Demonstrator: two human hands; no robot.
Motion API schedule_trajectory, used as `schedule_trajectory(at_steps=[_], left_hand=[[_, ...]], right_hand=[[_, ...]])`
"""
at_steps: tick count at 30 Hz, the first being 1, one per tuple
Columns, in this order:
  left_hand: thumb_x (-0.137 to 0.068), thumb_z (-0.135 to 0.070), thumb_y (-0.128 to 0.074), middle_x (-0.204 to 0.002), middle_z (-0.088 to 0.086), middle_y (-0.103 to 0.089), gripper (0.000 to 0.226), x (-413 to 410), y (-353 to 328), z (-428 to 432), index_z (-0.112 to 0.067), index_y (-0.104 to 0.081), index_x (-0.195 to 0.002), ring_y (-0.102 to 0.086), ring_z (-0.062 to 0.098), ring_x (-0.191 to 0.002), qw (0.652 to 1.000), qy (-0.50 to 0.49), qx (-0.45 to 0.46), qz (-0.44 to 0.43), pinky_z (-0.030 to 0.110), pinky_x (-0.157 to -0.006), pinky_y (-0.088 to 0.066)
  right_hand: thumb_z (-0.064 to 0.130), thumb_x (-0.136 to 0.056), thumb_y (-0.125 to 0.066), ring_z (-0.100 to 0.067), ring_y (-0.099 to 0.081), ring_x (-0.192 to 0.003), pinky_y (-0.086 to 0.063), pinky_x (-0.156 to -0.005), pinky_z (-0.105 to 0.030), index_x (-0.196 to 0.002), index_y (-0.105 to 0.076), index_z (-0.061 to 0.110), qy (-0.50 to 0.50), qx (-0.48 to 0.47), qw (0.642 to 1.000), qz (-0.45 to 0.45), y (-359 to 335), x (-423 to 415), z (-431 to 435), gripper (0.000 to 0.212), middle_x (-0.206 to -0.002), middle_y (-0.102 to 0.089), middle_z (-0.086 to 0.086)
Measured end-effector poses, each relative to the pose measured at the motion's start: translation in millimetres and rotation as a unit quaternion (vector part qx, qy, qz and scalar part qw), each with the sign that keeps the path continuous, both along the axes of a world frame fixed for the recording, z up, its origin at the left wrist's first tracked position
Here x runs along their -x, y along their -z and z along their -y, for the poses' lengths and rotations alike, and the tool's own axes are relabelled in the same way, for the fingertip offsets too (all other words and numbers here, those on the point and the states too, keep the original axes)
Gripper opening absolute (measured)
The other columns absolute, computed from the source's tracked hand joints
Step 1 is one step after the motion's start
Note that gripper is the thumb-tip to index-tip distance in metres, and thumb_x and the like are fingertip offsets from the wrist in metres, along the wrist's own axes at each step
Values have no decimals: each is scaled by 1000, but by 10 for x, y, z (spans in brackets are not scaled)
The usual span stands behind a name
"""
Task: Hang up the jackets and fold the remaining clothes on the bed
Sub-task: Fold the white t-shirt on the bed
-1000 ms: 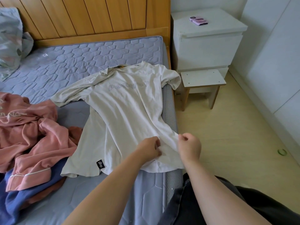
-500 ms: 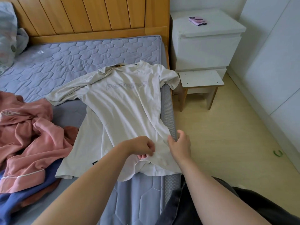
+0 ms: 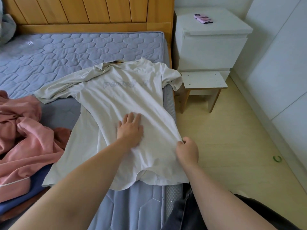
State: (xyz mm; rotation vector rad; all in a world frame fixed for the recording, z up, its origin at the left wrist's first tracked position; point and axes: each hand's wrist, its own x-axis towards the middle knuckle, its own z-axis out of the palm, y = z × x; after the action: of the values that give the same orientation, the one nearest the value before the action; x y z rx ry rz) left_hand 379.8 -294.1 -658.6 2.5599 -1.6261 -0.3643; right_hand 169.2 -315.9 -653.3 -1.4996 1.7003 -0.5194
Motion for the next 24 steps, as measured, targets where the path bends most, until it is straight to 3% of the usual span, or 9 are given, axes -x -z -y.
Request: schedule_trajectory(at_steps=[2,5,7,9,12,15,17,20,24], left_hand=[[-100,-40,-24,-161,2,2,59,-55,158,-53,-25,-5,-153,5,21,-147,999,-7,-36,-3,47,-118,-4],[-99,-42,-20,-161,1,8,60,-31,333,-105,-26,1,-153,10,20,-147,1000,-14,-24,15,47,-118,2],[-98,-42,-20,-161,1,6,61,-21,387,-91,-26,0,-153,10,20,-147,999,-19,-6,27,47,-118,2],[-98,-42,-22,-161,2,3,61,-31,402,-68,-26,-2,-153,8,20,-148,999,-23,9,31,46,-119,1],[-97,-40,-25,-161,3,-1,61,-49,415,-44,-25,-7,-153,5,20,-148,999,-19,29,31,46,-119,0],[-96,-38,-28,-161,4,-5,61,-57,426,-52,-24,-12,-153,1,21,-148,998,-19,47,27,45,-119,-2],[-96,-37,-28,-161,4,-7,60,-67,433,-56,-24,-14,-153,0,21,-148,998,-19,56,29,45,-119,-3],[-96,-36,-28,-161,3,-8,60,-64,441,-56,-23,-15,-153,0,21,-148,997,-22,64,22,45,-119,-3],[-89,-39,-17,-161,3,-10,65,-61,454,-51,-23,-17,-152,-1,20,-148,997,-26,69,18,45,-119,-3]], right_hand=[[10,-85,-46,-17,-25,-54,-18,-50,-32,-65,-27,15,-19,14,998,50,-27,-75,-12,28,-62,-31,0],[13,-87,-48,-16,-26,-57,-21,-50,-29,-63,-30,15,-40,14,992,119,-96,-198,70,30,-59,-28,0],[16,-91,-50,-19,-36,-59,-27,-50,-26,-60,-46,9,-32,2,988,148,-181,-283,210,32,-57,-39,-7],[21,-93,-50,-20,-52,-66,-40,-62,-28,-65,-67,7,-20,-40,984,171,-245,-395,401,35,-64,-59,-8],[22,-90,-57,-25,-59,-67,-46,-66,-35,-56,-70,13,15,-105,970,220,-166,-554,755,37,-71,-68,-9],[21,-89,-62,-31,-64,-73,-50,-68,-37,-85,-68,-5,21,-93,980,173,-121,-715,1001,27,-91,-68,-25],[27,-86,-68,-36,-66,-88,-53,-74,-38,-101,-64,-12,10,-88,985,146,-119,-792,1099,42,-100,-67,-25],[32,-85,-70,-28,-65,-81,-50,-70,-30,-99,-65,-9,-39,-142,977,153,-152,-882,1166,44,-93,-69,-16],[18,-85,-71,-21,-60,-72,-45,-64,-24,-87,-65,-13,-94,-115,981,127,-191,-902,1251,31,-81,-66,-13]])
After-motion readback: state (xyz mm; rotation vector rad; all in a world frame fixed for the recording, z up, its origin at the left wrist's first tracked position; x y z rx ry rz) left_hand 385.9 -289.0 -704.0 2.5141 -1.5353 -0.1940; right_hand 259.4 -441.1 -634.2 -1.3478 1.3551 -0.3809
